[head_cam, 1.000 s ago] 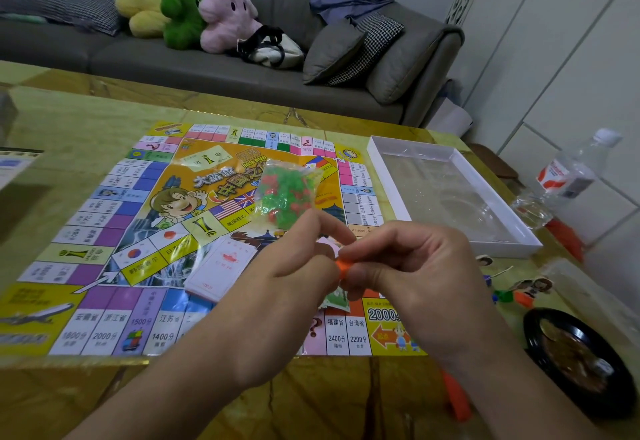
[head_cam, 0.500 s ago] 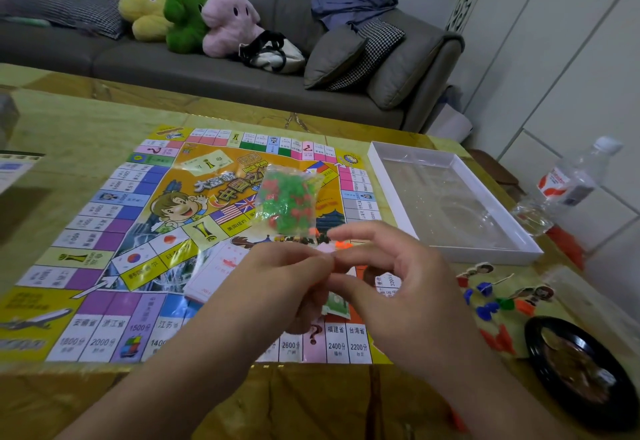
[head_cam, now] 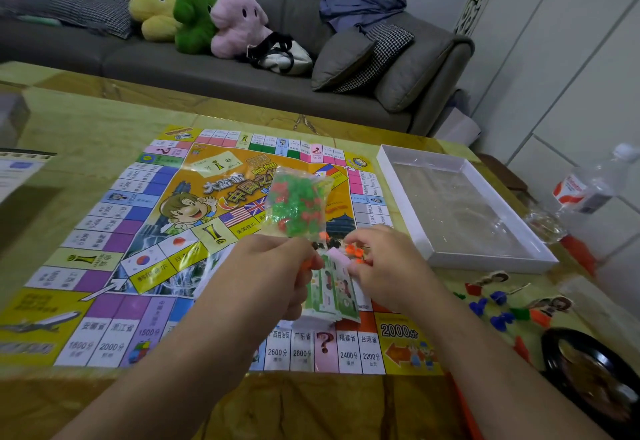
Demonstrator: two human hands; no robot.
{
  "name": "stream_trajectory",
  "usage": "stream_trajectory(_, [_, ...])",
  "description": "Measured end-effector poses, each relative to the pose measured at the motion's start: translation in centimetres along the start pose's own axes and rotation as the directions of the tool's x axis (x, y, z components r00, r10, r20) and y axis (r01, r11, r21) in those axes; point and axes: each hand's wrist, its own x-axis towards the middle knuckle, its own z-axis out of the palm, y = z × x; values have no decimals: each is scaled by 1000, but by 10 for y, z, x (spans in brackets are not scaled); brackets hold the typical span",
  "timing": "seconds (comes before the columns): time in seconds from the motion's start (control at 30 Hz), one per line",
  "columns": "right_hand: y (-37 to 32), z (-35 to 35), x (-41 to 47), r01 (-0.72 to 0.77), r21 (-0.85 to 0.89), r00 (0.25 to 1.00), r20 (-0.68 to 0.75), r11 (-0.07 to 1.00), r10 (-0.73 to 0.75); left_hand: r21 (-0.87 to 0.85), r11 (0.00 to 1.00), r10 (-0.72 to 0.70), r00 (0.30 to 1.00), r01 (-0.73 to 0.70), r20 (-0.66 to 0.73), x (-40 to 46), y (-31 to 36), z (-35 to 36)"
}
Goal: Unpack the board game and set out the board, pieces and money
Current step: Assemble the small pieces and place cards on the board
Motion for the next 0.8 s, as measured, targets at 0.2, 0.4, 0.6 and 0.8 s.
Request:
stream_trajectory(0.2, [10,7,-2,41,25,990,-137,999,-37,6,1000,-23,999,23,40,0,1,2])
stream_trajectory(0.4, [16,-3,-19,2,147,979,-203,989,28,38,999,-25,999,24,38,-1,-5,1])
stream_trajectory(0.6, [9,-26,-44,-13,490,969,-210,872,133,82,996,-22,999,20,26,-4,-10,2])
stream_trajectory(0.8, [-31,-41,-84,121,781,985,-169,612,20,8,999,-44,992,44,119,-8,-24,17])
